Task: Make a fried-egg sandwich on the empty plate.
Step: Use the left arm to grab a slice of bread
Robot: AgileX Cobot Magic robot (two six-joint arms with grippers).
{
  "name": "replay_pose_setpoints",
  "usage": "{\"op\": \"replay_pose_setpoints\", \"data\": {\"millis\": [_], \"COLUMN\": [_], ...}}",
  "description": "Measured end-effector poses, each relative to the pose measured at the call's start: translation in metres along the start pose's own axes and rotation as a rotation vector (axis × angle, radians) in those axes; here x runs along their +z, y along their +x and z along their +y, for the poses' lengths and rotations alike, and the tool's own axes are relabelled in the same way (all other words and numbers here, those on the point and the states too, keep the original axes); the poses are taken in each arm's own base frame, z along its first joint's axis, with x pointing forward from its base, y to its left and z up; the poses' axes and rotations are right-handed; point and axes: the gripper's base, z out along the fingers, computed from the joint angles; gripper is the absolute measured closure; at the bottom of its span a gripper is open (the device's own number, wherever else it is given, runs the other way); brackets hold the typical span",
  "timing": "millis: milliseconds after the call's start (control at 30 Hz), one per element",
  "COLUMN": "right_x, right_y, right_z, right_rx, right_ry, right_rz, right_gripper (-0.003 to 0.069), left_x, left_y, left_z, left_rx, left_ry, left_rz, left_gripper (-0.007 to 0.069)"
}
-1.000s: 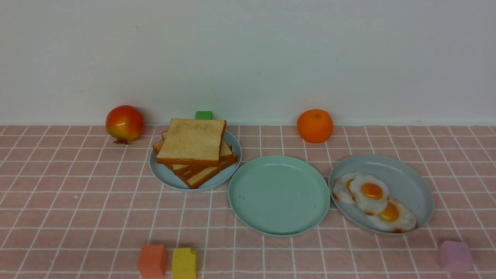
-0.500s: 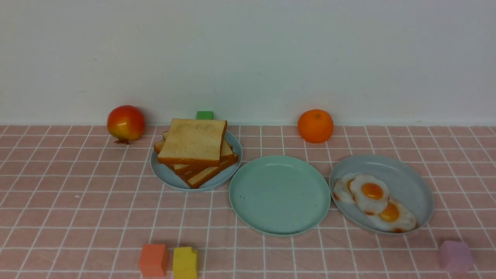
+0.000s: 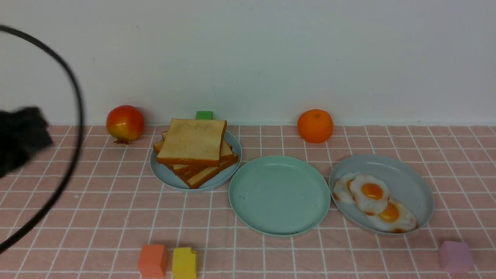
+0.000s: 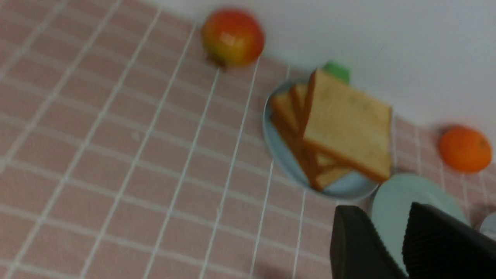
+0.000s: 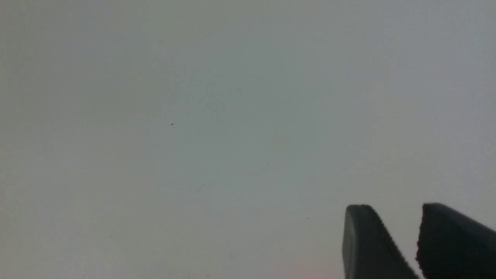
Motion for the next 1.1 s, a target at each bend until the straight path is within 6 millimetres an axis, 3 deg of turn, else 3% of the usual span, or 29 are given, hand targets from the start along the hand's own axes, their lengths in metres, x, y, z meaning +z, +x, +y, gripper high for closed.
{"op": "replay_pose_setpoints", "data": {"millis": [67,167,233,267,400,500,600,800,1100], "right_x": [0.0,0.0,0.0,0.0,0.0,0.0,0.0,0.0,0.0], "right_y": [0.0,0.0,0.0,0.0,0.0,0.0,0.0,0.0,0.0], "right_z": [0.0,0.0,0.0,0.0,0.0,0.0,0.0,0.0,0.0], "right_rx": [0.0,0.0,0.0,0.0,0.0,0.001,0.001,0.001,0.001], "right_ry": [0.0,0.0,0.0,0.0,0.0,0.0,0.0,0.0,0.0], "right_rz": [0.0,0.0,0.0,0.0,0.0,0.0,0.0,0.0,0.0], "right_gripper": [0.0419,0.0419,0.0419,0.0419,0.0419,0.0419,0.0419,0.0419,0.0419], "left_x": [0.015,0.059,0.079,0.078,0.128,0.149,0.176,0.212,0.244], "left_y": [0.0,-0.007,-0.011,-0.01,-0.022,-0.027,-0.026,-0.022,-0.015], "left_z": [-0.001,-0.008,-0.012,-0.013,-0.024,-0.027,-0.022,-0.014,-0.005], "left_rx": [-0.033,-0.061,-0.059,-0.059,-0.081,-0.088,-0.088,-0.084,-0.106], "left_ry": [-0.026,-0.063,-0.062,-0.059,-0.025,-0.025,-0.05,-0.071,-0.049], "left_rz": [0.072,0.232,0.292,0.297,0.39,0.41,0.445,0.47,0.444], "left_gripper": [0.0384,0.0384,0.0384,0.0384,0.0377,0.0349,0.0265,0.0135,0.012]}}
